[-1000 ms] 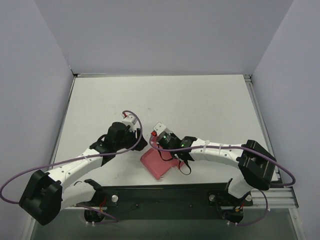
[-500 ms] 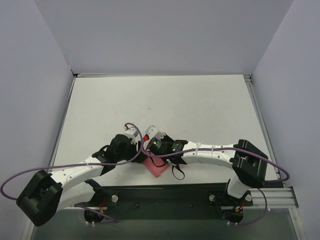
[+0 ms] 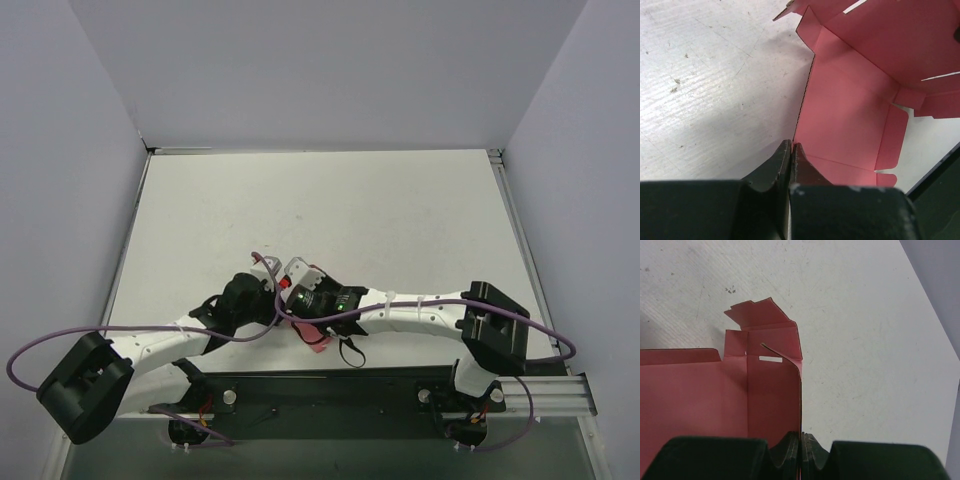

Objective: Fold the paper box

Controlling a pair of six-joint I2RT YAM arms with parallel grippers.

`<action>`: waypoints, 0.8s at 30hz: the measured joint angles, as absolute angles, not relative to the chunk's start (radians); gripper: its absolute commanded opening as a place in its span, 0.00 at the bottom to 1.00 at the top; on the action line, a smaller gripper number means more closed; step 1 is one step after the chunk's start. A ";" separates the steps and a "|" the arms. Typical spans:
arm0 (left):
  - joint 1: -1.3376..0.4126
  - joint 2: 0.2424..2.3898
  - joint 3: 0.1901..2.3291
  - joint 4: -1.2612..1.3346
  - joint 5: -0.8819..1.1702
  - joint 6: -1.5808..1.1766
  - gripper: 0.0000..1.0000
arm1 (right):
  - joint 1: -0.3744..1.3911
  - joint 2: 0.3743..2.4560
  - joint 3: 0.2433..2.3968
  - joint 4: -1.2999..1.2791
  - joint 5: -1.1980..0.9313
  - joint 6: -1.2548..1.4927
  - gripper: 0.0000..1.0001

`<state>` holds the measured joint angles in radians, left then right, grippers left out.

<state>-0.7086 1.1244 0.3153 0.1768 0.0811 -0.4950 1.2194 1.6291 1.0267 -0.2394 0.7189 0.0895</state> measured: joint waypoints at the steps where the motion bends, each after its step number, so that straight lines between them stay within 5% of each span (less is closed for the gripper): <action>1: -0.710 1.124 0.311 0.185 0.081 -0.498 0.01 | 1.228 1.635 1.032 -0.245 0.724 0.095 0.00; 16: -0.726 1.112 0.238 0.278 0.094 -0.585 0.02 | 1.291 1.711 1.073 -0.278 0.751 0.168 0.00; 20: -0.726 1.092 0.226 0.283 0.094 -0.594 0.41 | 1.292 1.717 1.077 -0.282 0.753 0.166 0.00; 24: -0.726 1.018 0.227 0.239 0.070 -0.584 0.66 | 1.294 1.716 1.071 -0.271 0.753 0.141 0.00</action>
